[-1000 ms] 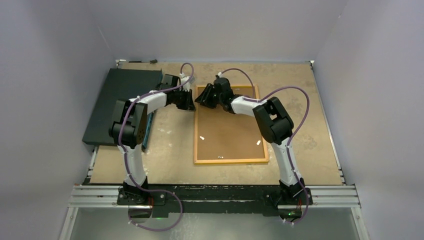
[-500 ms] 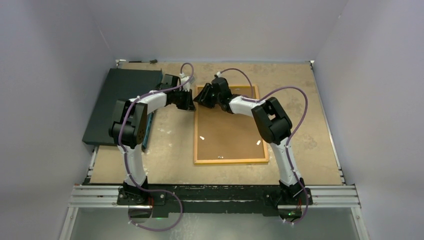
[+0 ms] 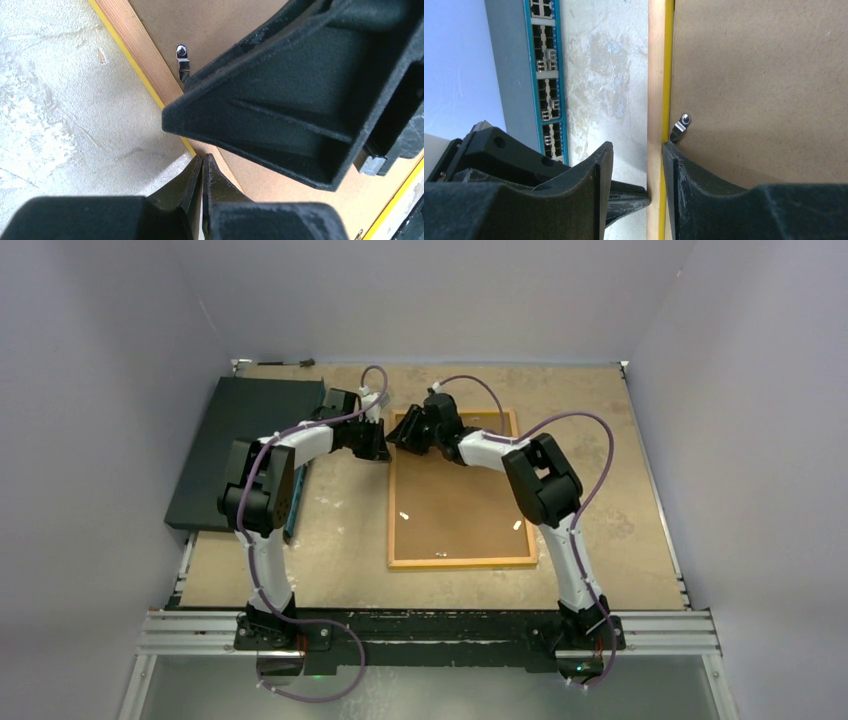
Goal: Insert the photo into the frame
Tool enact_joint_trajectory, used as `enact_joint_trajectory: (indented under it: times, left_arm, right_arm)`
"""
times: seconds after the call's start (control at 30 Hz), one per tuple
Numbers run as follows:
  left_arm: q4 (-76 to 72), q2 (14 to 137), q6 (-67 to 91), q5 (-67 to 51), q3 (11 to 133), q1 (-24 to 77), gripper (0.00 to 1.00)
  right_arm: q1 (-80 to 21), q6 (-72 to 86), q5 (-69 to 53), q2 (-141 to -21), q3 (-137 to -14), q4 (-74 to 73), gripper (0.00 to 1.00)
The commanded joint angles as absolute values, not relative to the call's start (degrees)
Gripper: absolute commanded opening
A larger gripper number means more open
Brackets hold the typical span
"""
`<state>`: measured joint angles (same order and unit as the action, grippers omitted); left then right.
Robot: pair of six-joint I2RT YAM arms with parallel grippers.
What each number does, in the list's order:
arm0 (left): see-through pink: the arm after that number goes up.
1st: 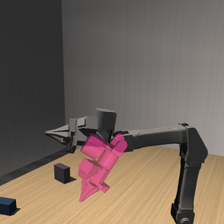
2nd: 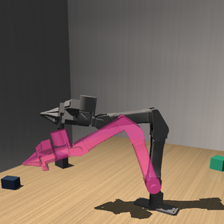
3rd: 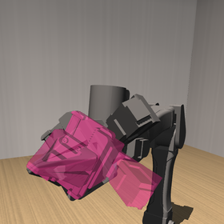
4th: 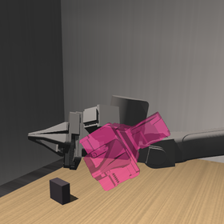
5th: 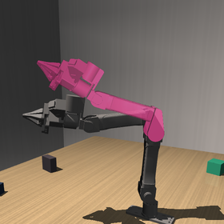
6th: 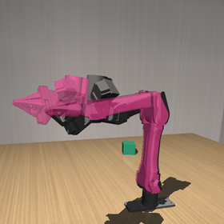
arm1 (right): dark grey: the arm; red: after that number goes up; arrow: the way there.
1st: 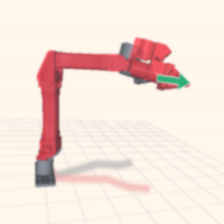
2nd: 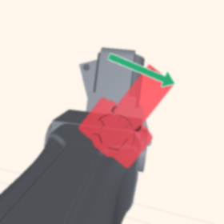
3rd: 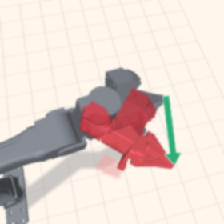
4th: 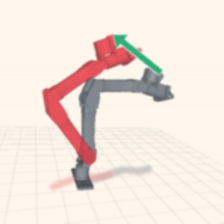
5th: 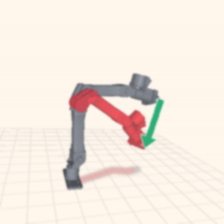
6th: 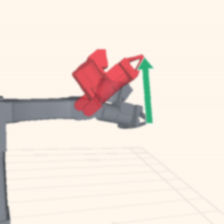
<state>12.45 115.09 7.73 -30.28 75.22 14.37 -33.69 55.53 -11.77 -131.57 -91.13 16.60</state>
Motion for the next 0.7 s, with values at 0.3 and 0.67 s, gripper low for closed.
enact_joint_trajectory:
  times: [0.3, 0.67]
  left_arm:
    - [11.78, 114.17, 5.97, -29.93, 73.60, 14.59, 0.00]
    - [11.45, 113.99, 5.92, -30.01, 73.27, 14.59, 0.00]
  right_arm:
    - [-32.59, 54.42, -14.90, -125.68, -88.30, 16.41, 0.46]
    - [-32.43, 53.47, -13.28, -128.34, -89.99, 14.75, 0.46]
